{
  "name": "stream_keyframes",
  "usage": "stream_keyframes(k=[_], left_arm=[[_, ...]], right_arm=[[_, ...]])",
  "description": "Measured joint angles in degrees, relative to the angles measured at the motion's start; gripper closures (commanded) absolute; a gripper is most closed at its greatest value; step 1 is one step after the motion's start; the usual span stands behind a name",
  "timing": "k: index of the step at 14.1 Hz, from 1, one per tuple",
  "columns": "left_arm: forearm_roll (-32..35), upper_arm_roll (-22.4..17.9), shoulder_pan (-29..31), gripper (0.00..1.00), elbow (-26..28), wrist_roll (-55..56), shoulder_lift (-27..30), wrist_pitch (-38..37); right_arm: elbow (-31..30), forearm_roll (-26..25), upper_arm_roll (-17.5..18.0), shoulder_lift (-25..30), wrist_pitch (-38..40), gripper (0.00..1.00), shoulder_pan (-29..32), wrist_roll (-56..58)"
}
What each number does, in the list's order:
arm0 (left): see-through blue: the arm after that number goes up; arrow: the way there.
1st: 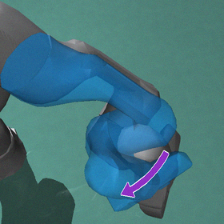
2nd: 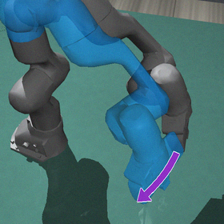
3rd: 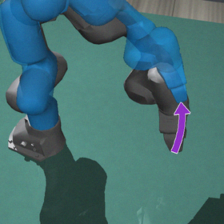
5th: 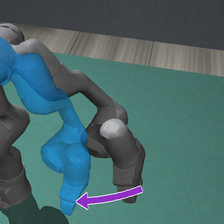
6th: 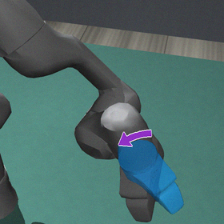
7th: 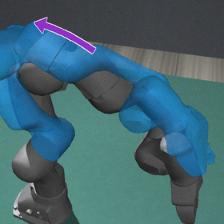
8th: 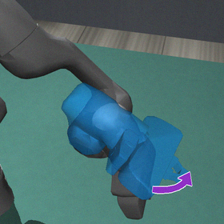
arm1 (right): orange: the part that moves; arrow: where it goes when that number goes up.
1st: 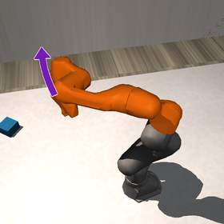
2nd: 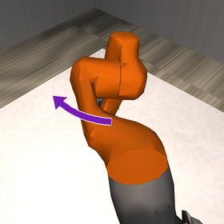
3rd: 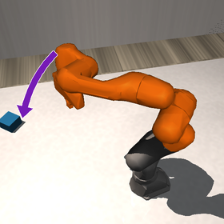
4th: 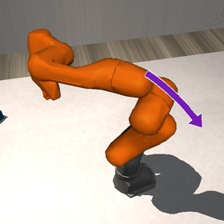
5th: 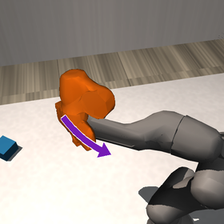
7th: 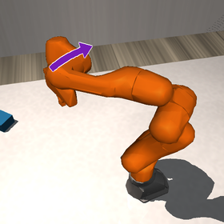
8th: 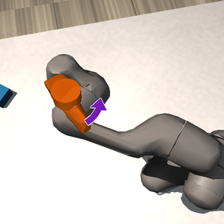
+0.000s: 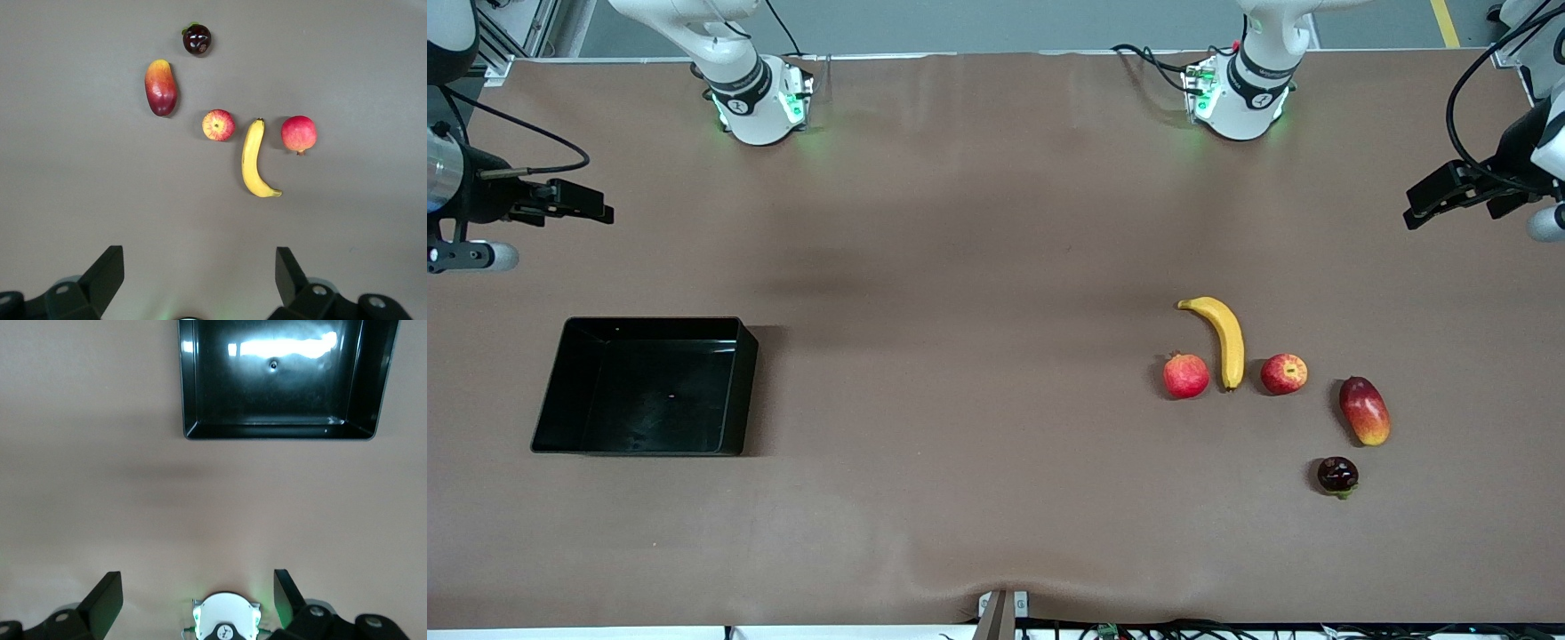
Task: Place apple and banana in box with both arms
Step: 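Move the left gripper toward the striped red-yellow apple, then grasp the striped apple with the left gripper while the right gripper reaches the tray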
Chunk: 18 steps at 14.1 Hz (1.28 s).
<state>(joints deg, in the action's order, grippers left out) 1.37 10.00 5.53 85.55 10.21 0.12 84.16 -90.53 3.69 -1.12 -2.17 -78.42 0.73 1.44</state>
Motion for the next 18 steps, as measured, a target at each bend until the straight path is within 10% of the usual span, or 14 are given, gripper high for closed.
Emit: stream_keyframes(k=[10, 18], left_arm=[[3.38, 0.54, -0.21, 0.0, 1.06, 0.01, -5.21, 0.94], [4.33, 0.62, -0.02, 0.0, 9.04, 5.73, -17.43, 20.51]], right_arm=[[0.07, -0.04, -0.13, 0.06, -0.52, 0.0, 0.06, 0.09], [0.73, -0.07, -0.33, -0.12, -0.55, 0.0, 0.31, 0.37]])
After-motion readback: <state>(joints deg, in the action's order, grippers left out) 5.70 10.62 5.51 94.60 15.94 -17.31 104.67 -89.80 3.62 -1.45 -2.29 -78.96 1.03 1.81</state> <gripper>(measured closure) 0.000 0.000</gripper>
